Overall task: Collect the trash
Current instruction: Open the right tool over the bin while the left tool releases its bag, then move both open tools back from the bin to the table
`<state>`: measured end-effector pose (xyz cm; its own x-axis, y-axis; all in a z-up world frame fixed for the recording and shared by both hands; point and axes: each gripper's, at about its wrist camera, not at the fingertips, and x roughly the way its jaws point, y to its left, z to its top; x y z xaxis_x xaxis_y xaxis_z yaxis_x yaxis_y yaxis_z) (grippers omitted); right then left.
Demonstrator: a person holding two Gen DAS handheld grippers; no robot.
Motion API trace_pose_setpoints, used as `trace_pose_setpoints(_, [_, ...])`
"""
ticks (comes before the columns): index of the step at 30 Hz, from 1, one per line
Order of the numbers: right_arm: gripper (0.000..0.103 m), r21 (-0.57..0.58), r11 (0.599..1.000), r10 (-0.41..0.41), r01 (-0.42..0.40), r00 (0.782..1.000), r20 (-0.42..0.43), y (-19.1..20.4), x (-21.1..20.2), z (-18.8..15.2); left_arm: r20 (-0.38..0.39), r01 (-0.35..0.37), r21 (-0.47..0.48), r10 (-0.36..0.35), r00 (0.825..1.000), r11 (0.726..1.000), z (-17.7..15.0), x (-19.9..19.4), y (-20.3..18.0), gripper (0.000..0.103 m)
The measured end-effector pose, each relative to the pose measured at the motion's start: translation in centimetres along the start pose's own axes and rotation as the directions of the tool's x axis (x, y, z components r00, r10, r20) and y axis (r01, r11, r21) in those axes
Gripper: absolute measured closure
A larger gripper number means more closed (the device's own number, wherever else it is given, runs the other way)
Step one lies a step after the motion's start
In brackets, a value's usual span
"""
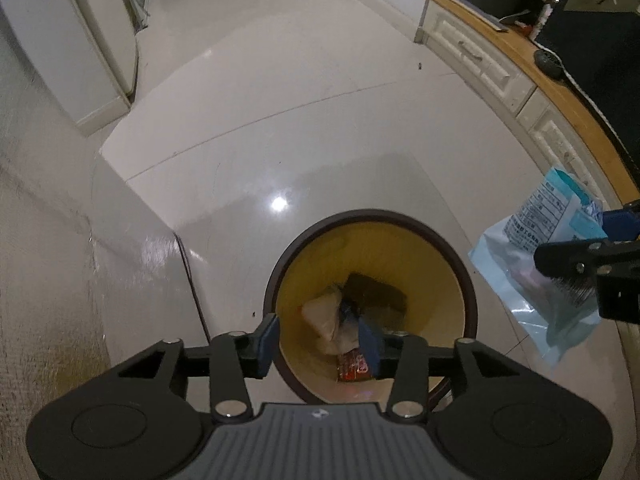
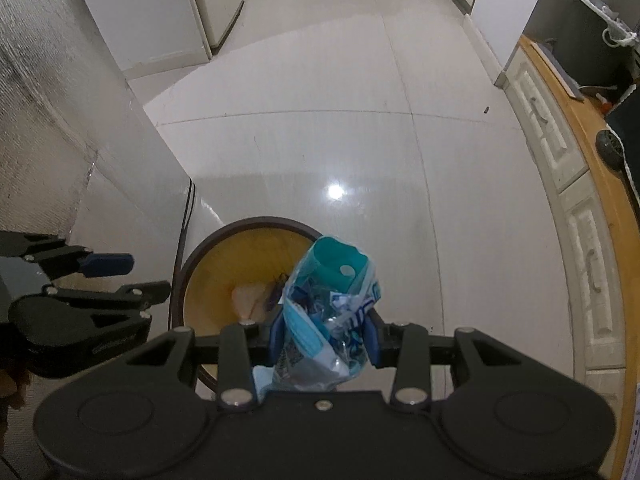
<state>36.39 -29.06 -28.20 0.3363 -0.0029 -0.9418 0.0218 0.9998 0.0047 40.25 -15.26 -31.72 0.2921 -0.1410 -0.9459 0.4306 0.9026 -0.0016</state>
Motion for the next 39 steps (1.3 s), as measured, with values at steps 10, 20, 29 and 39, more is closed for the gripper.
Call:
trace_pose_setpoints(10, [0.061,0.008,0.999,0.044,-0.044,0.998,-0.045,0.7,1.6,0.3,-0.06,-0.019,-0.087,0.013,0.998,0.996,-0.9,0.4,2.1,0.031])
trace_pose_setpoints(20, [0.043,-0.039,0.996,0.069,-0.075,0.988,-0.138,1.7,3.3,-0.2,-0.115,-0.038,-0.157,0.02,0.993,0.987,-1.6,1.0,3.3,0.017])
trace_pose_setpoints(29, [0.036,-0.049,0.998,0.034,-0.045,0.977,-0.213,1.2,3.8,-0.7,-0.154,-0.038,-0.154,0.014,0.988,0.987,-1.7,0.9,3.2,0.009])
trace_pose_setpoints(39, [0.016,-0.02,0.999,0.031,-0.035,0.985,-0.168,0.4,1.4,-0.9,-0.165,-0.054,-0.18,0.024,0.986,0.982,-2.2,-1.5,3.5,0.001])
